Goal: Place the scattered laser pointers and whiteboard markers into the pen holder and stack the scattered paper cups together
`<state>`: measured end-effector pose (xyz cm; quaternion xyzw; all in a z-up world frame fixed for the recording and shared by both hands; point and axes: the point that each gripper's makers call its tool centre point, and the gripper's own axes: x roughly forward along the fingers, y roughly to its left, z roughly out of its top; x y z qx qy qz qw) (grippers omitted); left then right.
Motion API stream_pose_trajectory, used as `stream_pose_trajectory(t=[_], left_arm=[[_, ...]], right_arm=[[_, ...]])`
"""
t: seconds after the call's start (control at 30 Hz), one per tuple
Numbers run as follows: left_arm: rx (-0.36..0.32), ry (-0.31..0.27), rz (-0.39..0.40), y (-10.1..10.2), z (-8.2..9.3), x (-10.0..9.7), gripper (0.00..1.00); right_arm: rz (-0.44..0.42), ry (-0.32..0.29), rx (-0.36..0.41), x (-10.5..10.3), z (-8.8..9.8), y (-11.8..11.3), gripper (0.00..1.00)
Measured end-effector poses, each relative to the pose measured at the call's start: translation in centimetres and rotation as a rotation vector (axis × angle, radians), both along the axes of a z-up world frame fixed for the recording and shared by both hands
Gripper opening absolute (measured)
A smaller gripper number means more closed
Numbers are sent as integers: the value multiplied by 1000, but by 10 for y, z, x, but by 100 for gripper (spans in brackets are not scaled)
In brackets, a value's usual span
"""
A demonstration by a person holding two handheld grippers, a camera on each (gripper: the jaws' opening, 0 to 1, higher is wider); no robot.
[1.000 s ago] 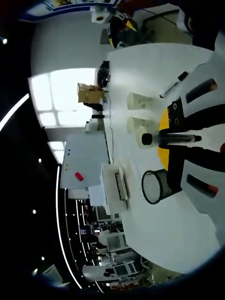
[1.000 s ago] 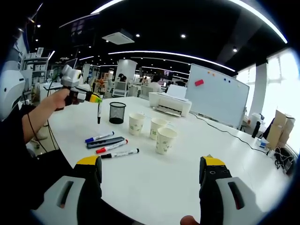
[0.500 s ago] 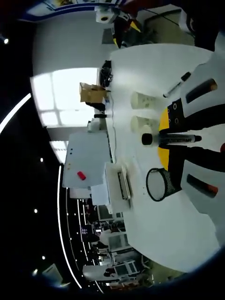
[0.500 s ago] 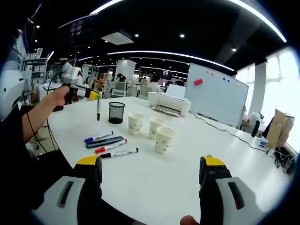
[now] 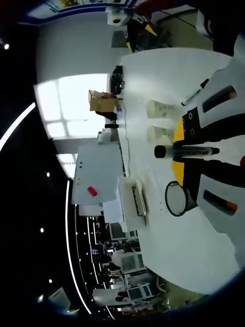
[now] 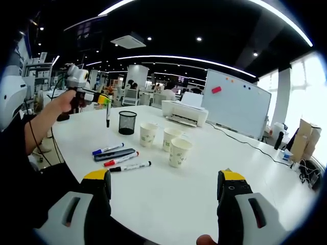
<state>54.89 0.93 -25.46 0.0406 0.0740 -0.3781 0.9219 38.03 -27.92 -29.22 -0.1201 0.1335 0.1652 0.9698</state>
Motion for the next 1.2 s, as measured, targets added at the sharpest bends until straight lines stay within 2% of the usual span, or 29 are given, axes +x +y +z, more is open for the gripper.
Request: stream_pose_trajectory(t=[0.63,1.2], left_arm=[[-24,-22,-8,-2,17,0,14],[-31,-66,-18,-5,45,1,14]], right_arm=[[-5,-1,3,-1,0,0,81],[-5,-4,-2,-2,1,-1,80]])
